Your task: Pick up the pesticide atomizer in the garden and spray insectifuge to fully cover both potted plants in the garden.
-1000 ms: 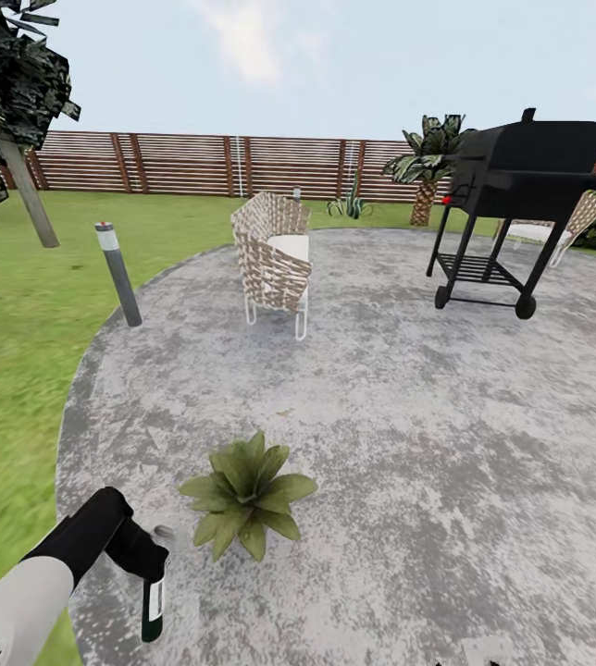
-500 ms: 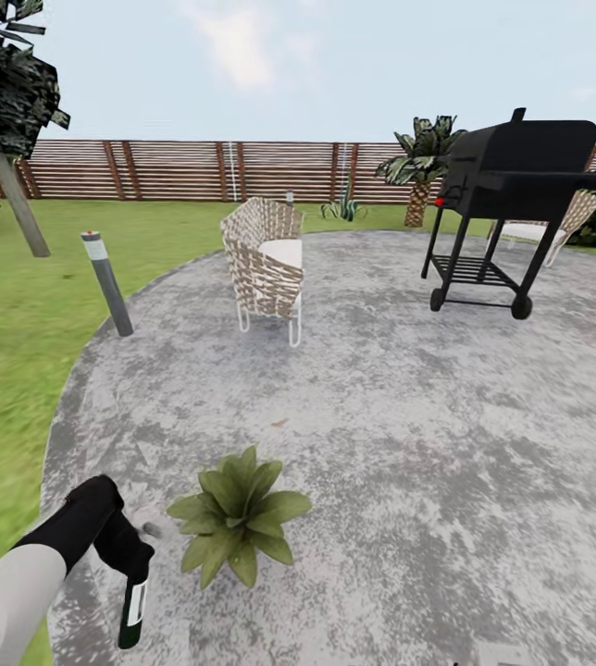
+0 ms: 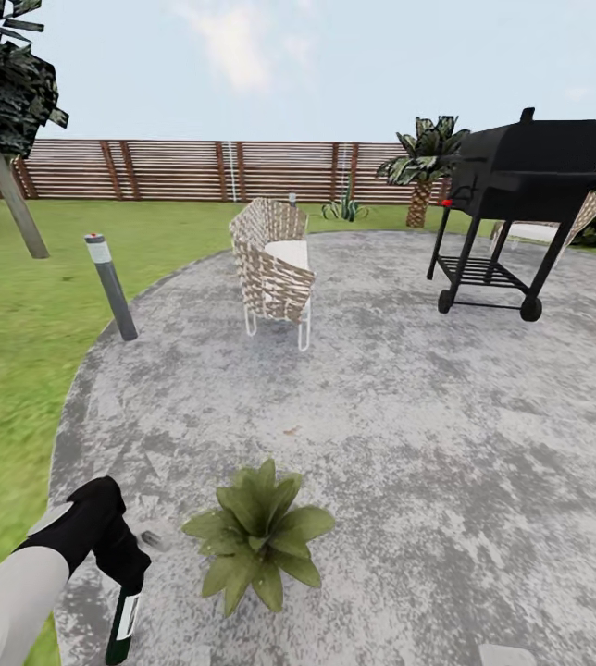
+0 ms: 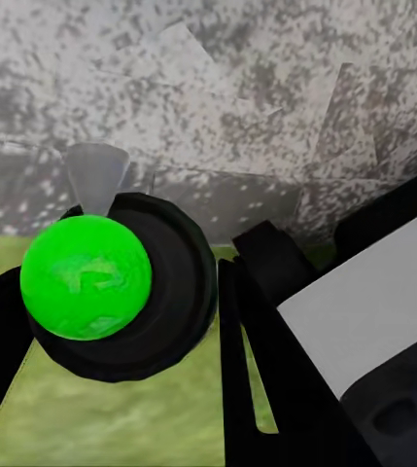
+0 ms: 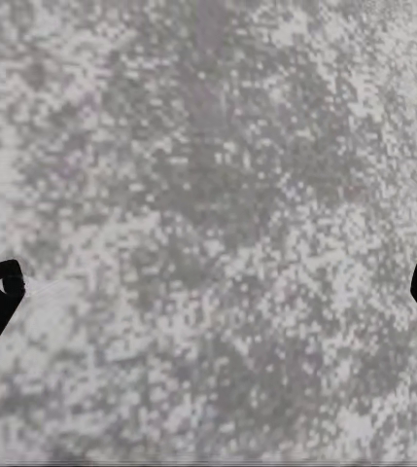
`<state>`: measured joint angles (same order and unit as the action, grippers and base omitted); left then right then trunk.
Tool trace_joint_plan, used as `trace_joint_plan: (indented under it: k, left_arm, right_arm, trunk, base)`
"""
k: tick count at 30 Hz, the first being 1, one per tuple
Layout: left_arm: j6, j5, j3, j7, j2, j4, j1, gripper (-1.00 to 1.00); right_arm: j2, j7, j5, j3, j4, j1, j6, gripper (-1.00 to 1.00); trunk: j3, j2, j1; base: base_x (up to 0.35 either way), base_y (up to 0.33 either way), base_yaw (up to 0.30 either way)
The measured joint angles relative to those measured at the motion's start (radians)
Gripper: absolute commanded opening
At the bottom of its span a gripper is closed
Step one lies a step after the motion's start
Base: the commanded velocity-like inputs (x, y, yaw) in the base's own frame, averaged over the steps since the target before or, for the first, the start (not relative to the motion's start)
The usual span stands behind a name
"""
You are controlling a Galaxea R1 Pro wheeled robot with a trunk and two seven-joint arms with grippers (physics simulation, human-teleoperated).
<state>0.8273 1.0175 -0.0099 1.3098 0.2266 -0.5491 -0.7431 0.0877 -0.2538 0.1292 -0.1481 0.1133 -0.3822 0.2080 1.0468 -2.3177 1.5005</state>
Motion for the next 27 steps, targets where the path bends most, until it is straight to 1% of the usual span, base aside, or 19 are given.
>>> trace_joint_plan:
  k: [4, 6, 9, 11, 14, 16, 17, 18, 24, 27]
  left_arm:
    - [0.0, 0.0, 0.002, -0.002, -0.004, 0.0, 0.0, -1.0]
    - [0.0, -0.001, 0.002, -0.003, -0.006, 0.0, 0.0, -1.0]
    - [-0.002, -0.001, 0.002, -0.005, -0.008, 0.0, 0.002, -1.0]
    - [-0.003, 0.0, 0.002, -0.012, -0.009, 0.0, 0.004, -1.0]
    - [-0.004, 0.001, 0.001, -0.031, -0.009, 0.0, 0.006, -1.0]
    - [-0.006, 0.002, -0.001, -0.056, -0.006, 0.003, 0.006, -1.0]
    - [-0.011, 0.003, -0.001, -0.075, -0.001, 0.011, 0.007, -1.0]
    - [-0.012, 0.001, -0.001, -0.081, 0.002, 0.014, 0.008, -1.0]
    - [-0.011, -0.001, 0.004, -0.087, -0.005, 0.008, 0.01, -1.0]
    - [-0.011, -0.001, 0.004, -0.089, -0.005, 0.017, 0.01, -1.0]
  right_arm:
    - [0.0, 0.0, 0.0, 0.0, 0.0, 0.0, 0.0, 1.0]
    - [0.0, -0.001, 0.0, 0.0, 0.0, 0.0, 0.0, 1.0]
    - [0.0, -0.002, 0.0, 0.0, 0.0, 0.0, 0.0, 1.0]
    - [-0.001, -0.002, 0.0, 0.0, 0.0, 0.0, 0.0, 1.0]
    - [-0.001, -0.002, -0.001, 0.0, 0.0, 0.0, 0.0, 1.0]
    - [-0.001, -0.002, -0.001, 0.0, 0.0, 0.0, 0.0, 1.0]
    - [-0.001, -0.002, -0.001, 0.0, 0.0, 0.0, 0.0, 1.0]
    - [-0.001, -0.002, -0.001, 0.0, 0.0, 0.0, 0.0, 1.0]
    - [-0.003, -0.003, -0.002, 0.0, 0.0, 0.0, 0.0, 1.0]
    - [-0.003, -0.003, -0.002, 0.0, 0.0, 0.0, 0.0, 1.0]
  trunk:
    - [0.0, 0.0, 0.0]
    - [0.0, 0.0, 0.0]
    - [0.0, 0.0, 0.0]
    - [0.0, 0.0, 0.0]
    - [0.0, 0.0, 0.0]
    - [0.0, 0.0, 0.0]
    - [0.0, 0.0, 0.0]
    - [0.0, 0.0, 0.0]
    - [0.0, 0.0, 0.0]
    - [0.0, 0.0, 0.0]
  base:
    - [0.183, 0.242, 0.0]
    - [0.285, 0.052, 0.0]
    - [0.087, 0.008, 0.0]
    - [0.02, 0.002, -0.061]
    - [0.003, 0.0, -0.246]
    - [0.001, 0.0, -0.264]
    - [0.0, 0.0, -0.13]
    - [0.051, 0.0, -0.066]
    - [0.241, 0.068, -0.015]
    - [0.098, 0.091, -0.001]
